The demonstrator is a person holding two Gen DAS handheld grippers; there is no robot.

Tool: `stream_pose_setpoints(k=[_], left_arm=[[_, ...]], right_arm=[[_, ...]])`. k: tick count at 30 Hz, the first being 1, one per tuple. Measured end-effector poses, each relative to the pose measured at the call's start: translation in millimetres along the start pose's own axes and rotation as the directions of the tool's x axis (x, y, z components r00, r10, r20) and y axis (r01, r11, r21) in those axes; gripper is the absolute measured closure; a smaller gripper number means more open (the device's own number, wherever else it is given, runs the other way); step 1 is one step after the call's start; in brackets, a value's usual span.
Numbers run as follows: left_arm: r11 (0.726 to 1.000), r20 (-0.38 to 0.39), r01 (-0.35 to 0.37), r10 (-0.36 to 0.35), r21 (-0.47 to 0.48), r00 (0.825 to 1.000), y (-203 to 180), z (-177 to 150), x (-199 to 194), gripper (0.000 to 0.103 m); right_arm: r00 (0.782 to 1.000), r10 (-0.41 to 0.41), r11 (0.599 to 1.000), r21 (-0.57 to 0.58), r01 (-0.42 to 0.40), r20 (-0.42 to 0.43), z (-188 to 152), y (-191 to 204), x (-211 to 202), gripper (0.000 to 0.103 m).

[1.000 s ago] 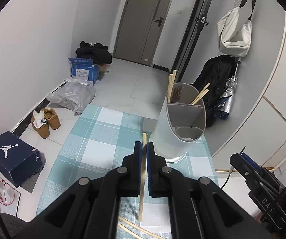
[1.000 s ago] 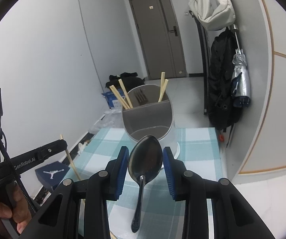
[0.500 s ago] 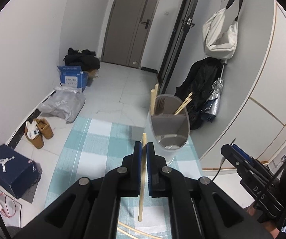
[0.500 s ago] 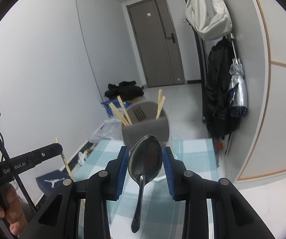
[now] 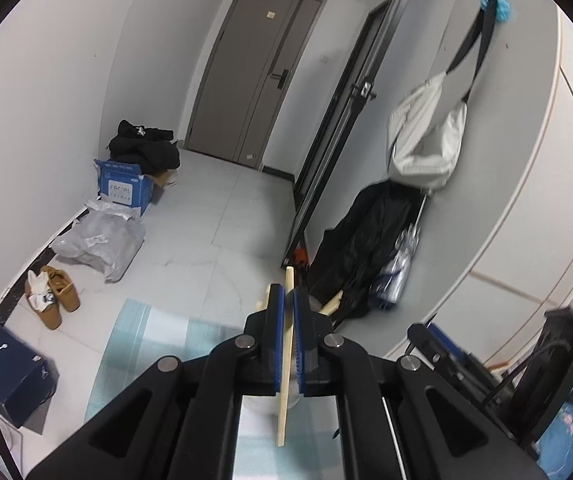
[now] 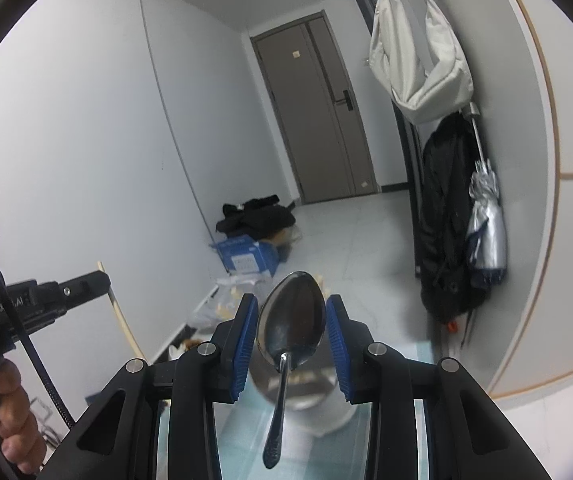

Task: Organize utensils
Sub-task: 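Carry the chopstick in the left tool over the holder while the right tool carries the spoon there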

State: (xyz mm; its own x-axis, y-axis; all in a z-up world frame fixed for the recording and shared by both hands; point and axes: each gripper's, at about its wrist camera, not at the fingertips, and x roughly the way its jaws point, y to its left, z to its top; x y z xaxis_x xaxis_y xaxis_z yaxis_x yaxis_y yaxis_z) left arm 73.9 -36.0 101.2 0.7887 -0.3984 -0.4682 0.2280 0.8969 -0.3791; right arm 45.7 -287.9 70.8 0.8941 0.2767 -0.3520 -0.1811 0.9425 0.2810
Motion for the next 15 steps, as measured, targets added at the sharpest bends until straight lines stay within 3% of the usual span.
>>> stream_pose_setpoints(k=[6,15], left_arm=[[0.998,0.033,0.028,-0.026,-0.047,0.999,0,29,22,0.102],[0.998,0.075,0.016,-0.011,-0.059,0.997,9,44,55,0.102]], right_arm=[[0.999,0.009,1.0,-0.001,-0.009,0.033,37,-7,23,0.069],[0.998,0.015,1.0,0.012,-0.015,0.061,73,-13,69,0.069]])
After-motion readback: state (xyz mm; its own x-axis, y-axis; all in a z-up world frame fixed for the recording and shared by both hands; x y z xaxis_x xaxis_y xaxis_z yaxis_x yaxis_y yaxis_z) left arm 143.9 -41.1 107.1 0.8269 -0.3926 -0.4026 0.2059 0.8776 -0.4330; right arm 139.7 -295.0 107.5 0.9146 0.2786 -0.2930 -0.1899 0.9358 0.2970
